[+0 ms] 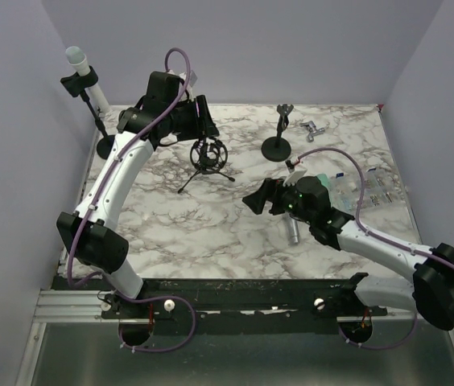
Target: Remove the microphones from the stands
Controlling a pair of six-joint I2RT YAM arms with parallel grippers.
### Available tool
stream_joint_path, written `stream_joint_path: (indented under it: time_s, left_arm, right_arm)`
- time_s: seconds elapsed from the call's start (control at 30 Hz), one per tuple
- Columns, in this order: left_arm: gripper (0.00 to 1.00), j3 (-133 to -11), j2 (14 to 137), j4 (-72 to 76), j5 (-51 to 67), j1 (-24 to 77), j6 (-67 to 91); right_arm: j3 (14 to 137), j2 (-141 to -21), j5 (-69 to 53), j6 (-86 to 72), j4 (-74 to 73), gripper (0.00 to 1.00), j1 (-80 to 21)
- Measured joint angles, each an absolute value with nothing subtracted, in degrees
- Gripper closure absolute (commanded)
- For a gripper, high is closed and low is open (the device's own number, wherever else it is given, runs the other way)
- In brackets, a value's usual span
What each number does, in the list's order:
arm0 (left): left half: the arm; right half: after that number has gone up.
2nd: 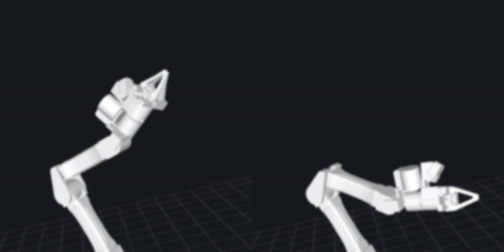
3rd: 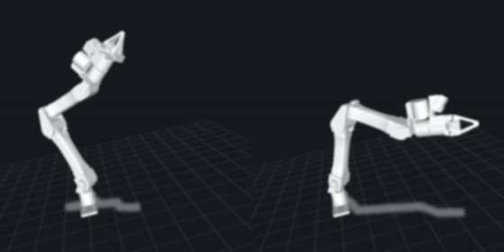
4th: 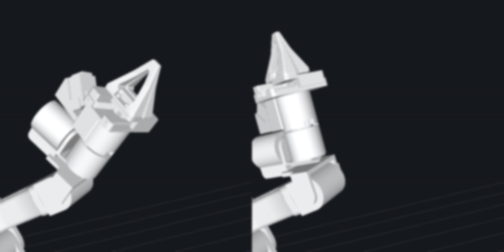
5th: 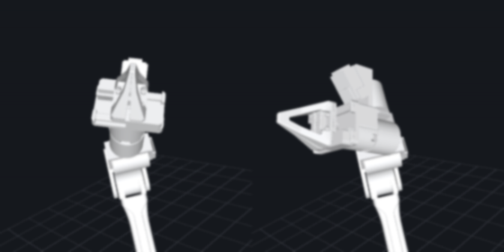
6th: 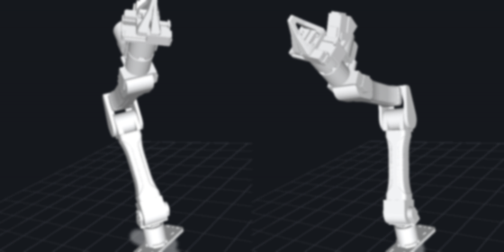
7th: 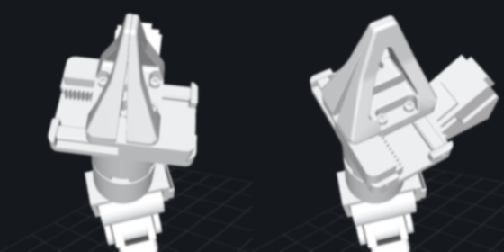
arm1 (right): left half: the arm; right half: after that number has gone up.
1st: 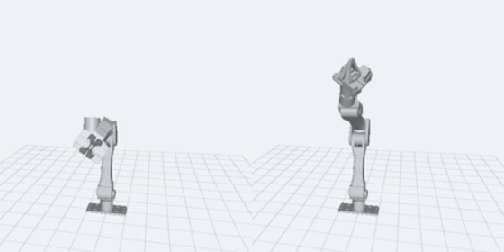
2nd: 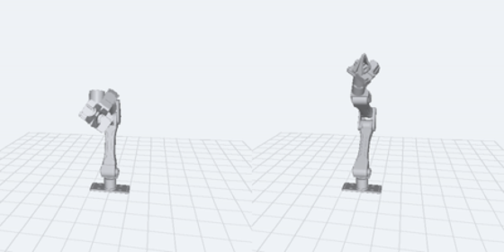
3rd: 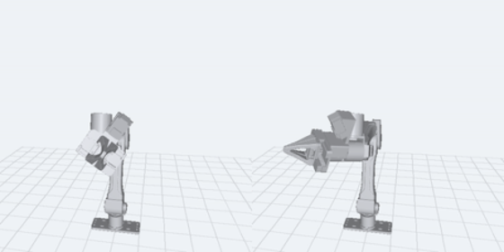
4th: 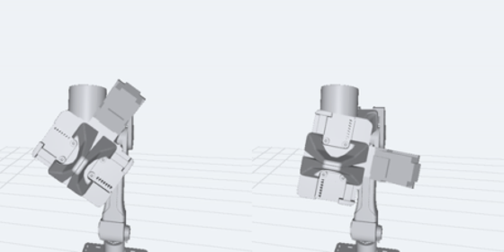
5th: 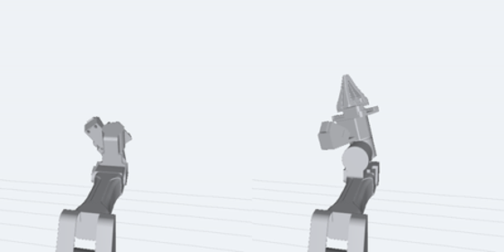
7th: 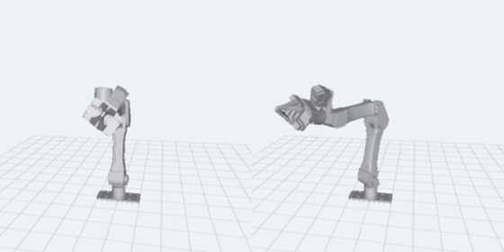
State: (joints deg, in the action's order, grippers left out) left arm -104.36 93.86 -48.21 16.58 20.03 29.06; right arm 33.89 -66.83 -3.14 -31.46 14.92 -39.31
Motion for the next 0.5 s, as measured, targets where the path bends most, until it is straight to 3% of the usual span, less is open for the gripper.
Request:
stream_joint_path:
  time_s: [0.2,0.5]
  left_arm:
    - [0.03,-101.4,93.4,-43.9,19.9,18.8,26.4]
    - [0.01,-98.9,92.7,-42.3,23.5,14.9,25.1]
  right_arm:
    - [35.7,-72.1,-4.4,-38.6,15.8,0.00,-39.3]
    - [41.6,-79.8,-5.2,-45.2,18.5,0.00,-39.3]
